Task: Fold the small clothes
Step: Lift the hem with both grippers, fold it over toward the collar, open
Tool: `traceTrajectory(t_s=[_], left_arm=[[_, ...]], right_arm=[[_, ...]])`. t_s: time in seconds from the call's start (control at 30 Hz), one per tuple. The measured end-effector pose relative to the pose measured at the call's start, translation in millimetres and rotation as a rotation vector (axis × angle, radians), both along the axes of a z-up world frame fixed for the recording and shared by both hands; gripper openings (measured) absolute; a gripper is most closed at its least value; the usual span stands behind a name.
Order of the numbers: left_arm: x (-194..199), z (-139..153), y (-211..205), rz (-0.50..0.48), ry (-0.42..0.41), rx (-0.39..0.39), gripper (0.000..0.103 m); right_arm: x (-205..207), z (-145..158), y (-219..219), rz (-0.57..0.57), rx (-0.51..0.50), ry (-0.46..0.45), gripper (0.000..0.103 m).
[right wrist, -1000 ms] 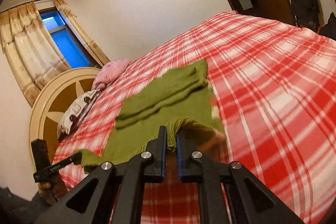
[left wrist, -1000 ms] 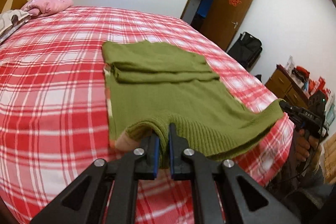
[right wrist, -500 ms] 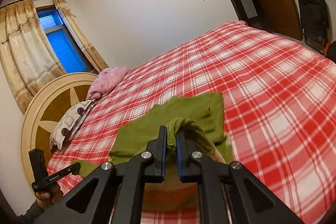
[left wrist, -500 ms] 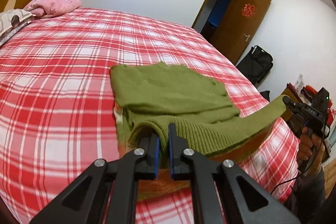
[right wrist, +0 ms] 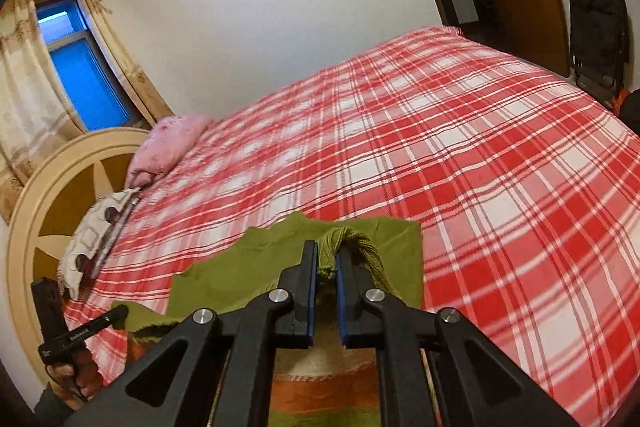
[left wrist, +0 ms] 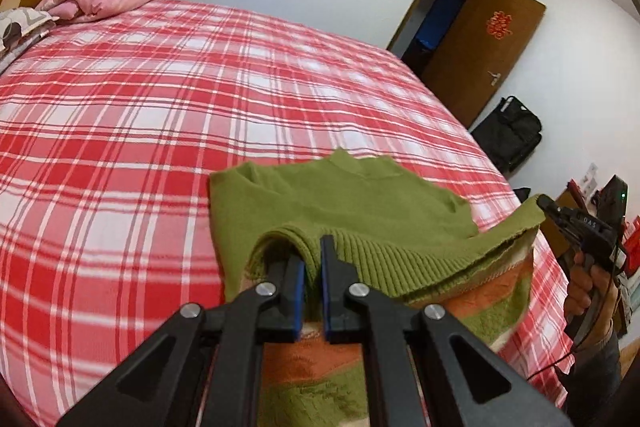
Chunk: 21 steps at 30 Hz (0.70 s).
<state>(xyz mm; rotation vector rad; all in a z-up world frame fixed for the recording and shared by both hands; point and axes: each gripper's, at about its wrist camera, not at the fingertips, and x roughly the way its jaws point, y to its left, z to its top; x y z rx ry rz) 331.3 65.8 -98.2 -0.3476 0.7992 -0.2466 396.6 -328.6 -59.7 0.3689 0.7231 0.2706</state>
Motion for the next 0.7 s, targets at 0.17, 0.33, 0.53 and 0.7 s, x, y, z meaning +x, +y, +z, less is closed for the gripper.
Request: traceTrajectory(t_s=[0.17, 0.33, 0.53, 0.7], left_arm=[[32, -17, 7, 0.026, 0.046, 0.01, 0.007], [59, -36, 14, 0.047, 0.087, 0.008, 0.007], [72, -53, 16, 0.065, 0.111, 0.001, 0.008], [67, -52, 16, 0.078, 0.115, -0.011, 0.016]], right_arm=[[52, -26, 9, 0.005, -0.034, 0.056, 0.007], [93, -51, 19, 0.003, -0.081, 0.097, 0.007], [133, -78, 32, 0.025, -0.134, 0.152, 0.007], [151, -91, 28, -0.017, -0.2, 0.192, 0.033]])
